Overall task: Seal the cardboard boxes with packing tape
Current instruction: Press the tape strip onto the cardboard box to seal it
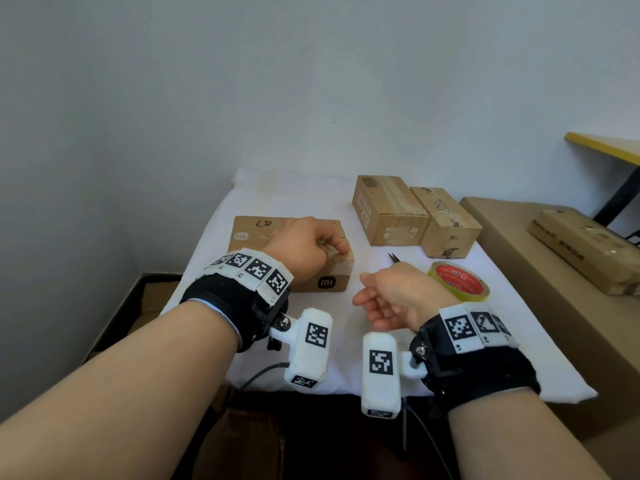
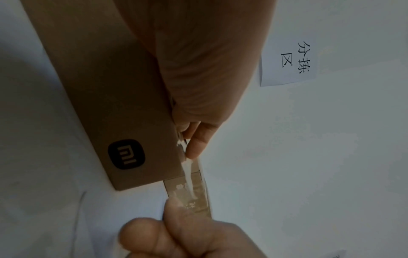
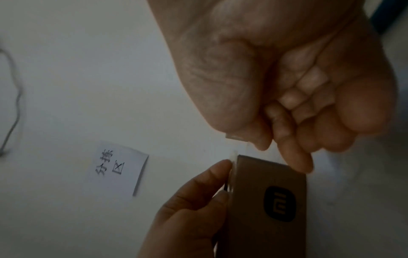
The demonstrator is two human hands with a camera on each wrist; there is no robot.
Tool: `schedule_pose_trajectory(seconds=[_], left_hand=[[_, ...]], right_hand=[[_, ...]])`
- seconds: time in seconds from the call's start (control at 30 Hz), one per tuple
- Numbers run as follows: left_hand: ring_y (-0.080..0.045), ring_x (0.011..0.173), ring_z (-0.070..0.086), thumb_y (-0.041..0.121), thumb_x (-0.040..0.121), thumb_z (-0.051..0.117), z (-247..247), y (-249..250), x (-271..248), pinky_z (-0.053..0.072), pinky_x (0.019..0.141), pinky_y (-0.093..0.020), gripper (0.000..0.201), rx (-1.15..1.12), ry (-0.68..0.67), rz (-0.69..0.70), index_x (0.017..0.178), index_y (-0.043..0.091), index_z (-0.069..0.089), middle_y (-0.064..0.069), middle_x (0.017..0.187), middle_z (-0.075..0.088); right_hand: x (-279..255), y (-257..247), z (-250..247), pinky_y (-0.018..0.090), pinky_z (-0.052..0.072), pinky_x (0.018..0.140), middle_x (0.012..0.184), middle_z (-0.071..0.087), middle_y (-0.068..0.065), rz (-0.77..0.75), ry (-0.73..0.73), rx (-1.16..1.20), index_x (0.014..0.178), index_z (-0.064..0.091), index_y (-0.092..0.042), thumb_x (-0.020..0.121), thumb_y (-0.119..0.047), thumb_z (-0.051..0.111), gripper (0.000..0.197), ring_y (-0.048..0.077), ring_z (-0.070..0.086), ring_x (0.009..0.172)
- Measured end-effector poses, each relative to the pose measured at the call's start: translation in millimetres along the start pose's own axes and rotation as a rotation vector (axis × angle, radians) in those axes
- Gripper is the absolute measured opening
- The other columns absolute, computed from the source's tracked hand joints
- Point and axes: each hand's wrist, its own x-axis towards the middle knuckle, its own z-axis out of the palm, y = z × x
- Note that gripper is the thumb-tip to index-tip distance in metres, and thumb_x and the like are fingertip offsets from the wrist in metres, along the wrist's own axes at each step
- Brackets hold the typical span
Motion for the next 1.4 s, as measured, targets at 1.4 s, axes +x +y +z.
schedule_pose_trajectory(seconds=[1.4], left_hand=[[-0.022,0.089,0.068,0.035,0.073,0.06,-4,3,-3,0.054,0.088,-0.044,0.019,-0.099,0.016,-0.092,0.065,0.02,0.07,-0.003,0.091,0.075]], right_hand=[[37,-15,15,0.033,0.055,0.068,0.113,0.069,0.004,-0.241,0.1,0.252,0.121,0.062,-0.016,0.096,-0.051,0.063,0.043,0.018,0.066,0.095]])
